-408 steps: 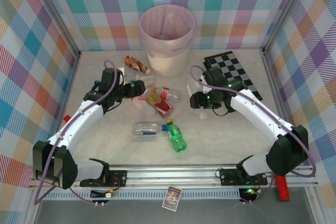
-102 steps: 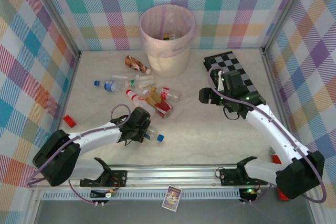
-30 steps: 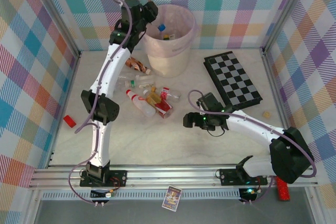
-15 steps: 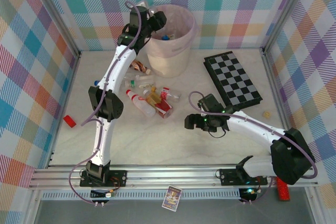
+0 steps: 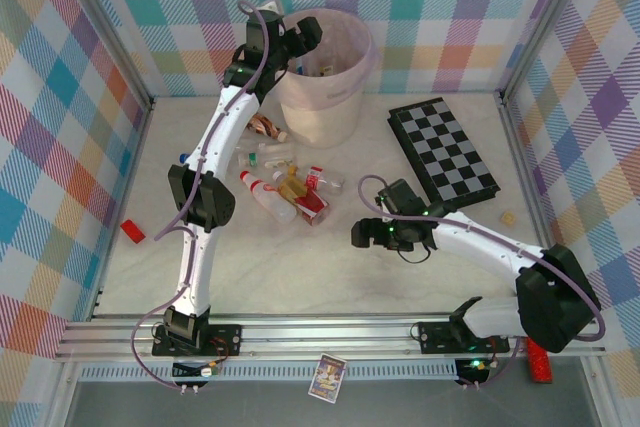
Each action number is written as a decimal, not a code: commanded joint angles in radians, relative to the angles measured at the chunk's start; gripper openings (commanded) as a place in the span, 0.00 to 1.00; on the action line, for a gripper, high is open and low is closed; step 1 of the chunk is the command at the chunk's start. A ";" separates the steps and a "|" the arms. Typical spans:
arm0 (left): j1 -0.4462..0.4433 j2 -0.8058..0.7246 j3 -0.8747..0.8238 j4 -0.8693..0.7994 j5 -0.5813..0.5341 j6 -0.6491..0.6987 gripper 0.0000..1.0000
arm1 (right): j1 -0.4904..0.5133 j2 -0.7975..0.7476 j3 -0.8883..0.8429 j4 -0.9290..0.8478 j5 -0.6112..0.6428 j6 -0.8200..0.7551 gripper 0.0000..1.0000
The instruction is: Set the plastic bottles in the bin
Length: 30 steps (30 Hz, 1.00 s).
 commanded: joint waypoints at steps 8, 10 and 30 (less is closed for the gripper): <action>0.002 -0.160 -0.039 -0.045 0.015 0.059 0.94 | 0.054 -0.022 0.073 -0.029 0.016 -0.206 0.91; 0.004 -0.206 -0.079 -0.045 0.025 0.074 0.95 | 0.065 -0.006 0.100 -0.025 0.028 -0.254 0.92; 0.057 -0.920 -1.059 0.064 0.020 0.042 0.99 | 0.120 0.401 0.500 0.022 -0.028 -0.492 0.94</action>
